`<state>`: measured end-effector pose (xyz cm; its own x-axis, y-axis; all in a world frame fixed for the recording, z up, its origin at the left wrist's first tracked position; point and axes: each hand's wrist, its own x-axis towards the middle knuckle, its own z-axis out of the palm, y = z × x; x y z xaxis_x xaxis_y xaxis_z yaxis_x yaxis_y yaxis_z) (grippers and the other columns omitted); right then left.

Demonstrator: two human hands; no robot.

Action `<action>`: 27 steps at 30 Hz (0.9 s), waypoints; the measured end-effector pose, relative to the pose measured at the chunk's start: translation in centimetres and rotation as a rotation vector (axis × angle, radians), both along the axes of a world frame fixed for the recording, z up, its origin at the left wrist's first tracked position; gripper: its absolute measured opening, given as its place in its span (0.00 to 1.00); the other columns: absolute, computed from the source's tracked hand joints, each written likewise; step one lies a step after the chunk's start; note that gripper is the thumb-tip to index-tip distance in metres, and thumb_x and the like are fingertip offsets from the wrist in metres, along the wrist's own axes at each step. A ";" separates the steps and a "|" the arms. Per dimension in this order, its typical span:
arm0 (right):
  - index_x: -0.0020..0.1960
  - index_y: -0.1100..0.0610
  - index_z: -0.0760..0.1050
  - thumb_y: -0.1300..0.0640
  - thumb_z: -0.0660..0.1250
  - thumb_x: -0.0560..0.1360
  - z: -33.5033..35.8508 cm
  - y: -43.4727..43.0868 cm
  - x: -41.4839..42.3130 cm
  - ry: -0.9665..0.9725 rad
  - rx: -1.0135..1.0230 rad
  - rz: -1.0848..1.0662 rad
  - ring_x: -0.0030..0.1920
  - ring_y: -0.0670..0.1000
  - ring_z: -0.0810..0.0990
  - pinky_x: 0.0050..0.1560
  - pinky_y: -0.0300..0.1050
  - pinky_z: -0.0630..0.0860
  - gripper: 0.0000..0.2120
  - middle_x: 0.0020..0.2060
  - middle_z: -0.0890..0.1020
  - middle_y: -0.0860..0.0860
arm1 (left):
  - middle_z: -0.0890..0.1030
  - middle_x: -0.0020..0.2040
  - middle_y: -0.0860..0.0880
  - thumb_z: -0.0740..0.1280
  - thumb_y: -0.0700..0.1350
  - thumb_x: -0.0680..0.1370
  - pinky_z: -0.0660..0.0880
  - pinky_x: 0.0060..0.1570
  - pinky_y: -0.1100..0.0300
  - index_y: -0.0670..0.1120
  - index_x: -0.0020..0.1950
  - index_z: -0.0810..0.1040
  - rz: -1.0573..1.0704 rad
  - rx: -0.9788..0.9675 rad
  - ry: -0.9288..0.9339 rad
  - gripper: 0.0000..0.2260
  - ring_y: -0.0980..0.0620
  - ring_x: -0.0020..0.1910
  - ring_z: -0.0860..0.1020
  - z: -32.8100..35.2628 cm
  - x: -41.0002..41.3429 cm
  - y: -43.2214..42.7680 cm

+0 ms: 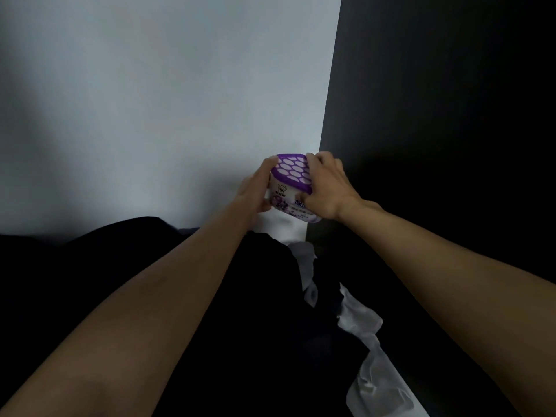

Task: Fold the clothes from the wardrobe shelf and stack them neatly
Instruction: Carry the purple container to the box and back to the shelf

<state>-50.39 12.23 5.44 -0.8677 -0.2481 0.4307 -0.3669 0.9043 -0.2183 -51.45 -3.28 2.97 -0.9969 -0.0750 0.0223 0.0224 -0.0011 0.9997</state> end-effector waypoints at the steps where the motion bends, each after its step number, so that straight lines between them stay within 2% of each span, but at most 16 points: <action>1: 0.73 0.58 0.60 0.52 0.76 0.71 -0.4 0.0 -0.9 -0.004 0.016 0.000 0.71 0.58 0.61 0.69 0.55 0.70 0.38 0.69 0.65 0.56 | 0.83 0.51 0.50 0.60 0.65 0.76 0.71 0.38 0.61 0.51 0.53 0.80 -0.014 0.009 -0.017 0.20 0.50 0.43 0.79 -0.5 -0.9 0.2; 4: 0.74 0.58 0.59 0.51 0.76 0.71 -1.8 0.2 -3.5 -0.020 0.076 0.002 0.71 0.59 0.62 0.69 0.55 0.69 0.39 0.69 0.65 0.57 | 0.82 0.49 0.50 0.58 0.63 0.79 0.71 0.33 0.63 0.48 0.58 0.79 -0.013 0.054 -0.048 0.22 0.50 0.41 0.79 -2.5 -3.4 0.7; 7: 0.74 0.59 0.60 0.51 0.76 0.70 -3.7 0.3 -5.7 -0.058 0.134 0.005 0.70 0.60 0.62 0.69 0.55 0.68 0.39 0.69 0.65 0.58 | 0.81 0.44 0.51 0.55 0.60 0.81 0.71 0.23 0.69 0.49 0.57 0.77 0.027 0.038 -0.064 0.19 0.52 0.38 0.79 -4.8 -5.4 1.0; 8: 0.74 0.59 0.59 0.52 0.76 0.70 -4.4 0.3 -6.3 -0.073 0.151 0.001 0.70 0.60 0.62 0.69 0.54 0.67 0.40 0.69 0.65 0.58 | 0.80 0.43 0.51 0.54 0.60 0.82 0.72 0.24 0.68 0.50 0.55 0.77 0.036 0.019 -0.068 0.18 0.53 0.38 0.79 -5.7 -6.1 1.1; 10: 0.74 0.59 0.59 0.52 0.76 0.69 -5.9 0.1 -7.4 -0.109 0.166 -0.012 0.70 0.60 0.63 0.70 0.54 0.67 0.40 0.70 0.65 0.59 | 0.82 0.46 0.50 0.49 0.60 0.84 0.76 0.34 0.64 0.52 0.52 0.78 0.022 -0.009 -0.069 0.20 0.53 0.41 0.81 -8.0 -7.6 1.4; 12: 0.74 0.59 0.60 0.52 0.75 0.69 -7.5 -0.3 -8.1 -0.152 0.177 -0.024 0.70 0.61 0.63 0.70 0.54 0.68 0.40 0.70 0.65 0.59 | 0.83 0.55 0.44 0.47 0.59 0.84 0.80 0.48 0.58 0.49 0.59 0.79 0.001 0.051 -0.086 0.24 0.49 0.50 0.82 -10.4 -8.6 1.5; 14: 0.74 0.59 0.60 0.52 0.75 0.69 -8.9 -0.6 -8.7 -0.197 0.189 -0.025 0.70 0.61 0.63 0.69 0.54 0.68 0.40 0.69 0.66 0.59 | 0.81 0.60 0.40 0.49 0.58 0.84 0.82 0.47 0.54 0.43 0.67 0.77 0.014 0.159 -0.156 0.26 0.44 0.55 0.81 -11.9 -8.7 1.4; 15: 0.74 0.59 0.61 0.52 0.76 0.68 -9.4 -0.7 -8.9 -0.215 0.184 -0.029 0.69 0.61 0.64 0.69 0.54 0.69 0.40 0.69 0.66 0.59 | 0.79 0.62 0.38 0.51 0.56 0.85 0.82 0.48 0.53 0.40 0.68 0.75 0.036 0.101 -0.171 0.25 0.41 0.57 0.80 -12.5 -8.9 1.1; 17: 0.73 0.60 0.61 0.52 0.76 0.68 -10.3 -0.8 -9.4 -0.243 0.169 -0.040 0.69 0.61 0.64 0.69 0.54 0.68 0.39 0.69 0.66 0.60 | 0.77 0.65 0.34 0.52 0.47 0.85 0.76 0.61 0.48 0.35 0.68 0.74 0.022 -0.224 -0.159 0.20 0.38 0.64 0.76 -13.2 -8.9 0.3; 18: 0.73 0.60 0.61 0.51 0.76 0.69 -10.5 -0.8 -9.5 -0.256 0.167 -0.043 0.69 0.61 0.64 0.70 0.54 0.68 0.39 0.69 0.66 0.60 | 0.77 0.64 0.33 0.54 0.42 0.84 0.73 0.63 0.49 0.34 0.65 0.75 0.006 -0.409 -0.155 0.17 0.37 0.64 0.76 -13.7 -8.9 0.1; 20: 0.74 0.60 0.61 0.51 0.75 0.70 -10.6 -0.8 -9.8 -0.283 0.183 -0.031 0.70 0.61 0.63 0.70 0.55 0.68 0.40 0.69 0.66 0.60 | 0.78 0.63 0.33 0.59 0.37 0.81 0.72 0.58 0.54 0.34 0.61 0.77 -0.047 -0.667 -0.159 0.13 0.39 0.62 0.77 -14.0 -8.4 -0.1; 22: 0.75 0.60 0.61 0.52 0.74 0.70 -10.6 -0.8 -10.0 -0.299 0.208 -0.011 0.70 0.62 0.63 0.70 0.55 0.68 0.38 0.69 0.65 0.60 | 0.78 0.65 0.36 0.62 0.39 0.80 0.70 0.54 0.57 0.37 0.62 0.78 -0.092 -0.786 -0.131 0.13 0.41 0.63 0.77 -14.3 -8.4 -0.1; 24: 0.74 0.60 0.62 0.52 0.73 0.71 -10.9 -0.7 -10.3 -0.320 0.227 -0.003 0.70 0.62 0.64 0.68 0.55 0.69 0.36 0.69 0.65 0.60 | 0.77 0.67 0.36 0.63 0.42 0.80 0.71 0.58 0.56 0.38 0.65 0.78 -0.110 -0.845 -0.116 0.15 0.42 0.64 0.76 -14.7 -8.8 -0.1; 27: 0.75 0.59 0.61 0.53 0.72 0.71 -11.6 -0.7 -10.6 -0.352 0.209 -0.004 0.71 0.61 0.63 0.70 0.54 0.69 0.36 0.70 0.65 0.59 | 0.77 0.63 0.31 0.61 0.40 0.80 0.72 0.59 0.51 0.32 0.60 0.78 -0.002 -0.924 -0.117 0.15 0.38 0.63 0.77 -15.0 -9.1 -0.2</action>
<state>-60.97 11.51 -6.16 -0.9543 -0.2950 0.0476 -0.2989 0.9437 -0.1418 -60.51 -3.49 -12.05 -0.9967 -0.0761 -0.0279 -0.0777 0.7964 0.5998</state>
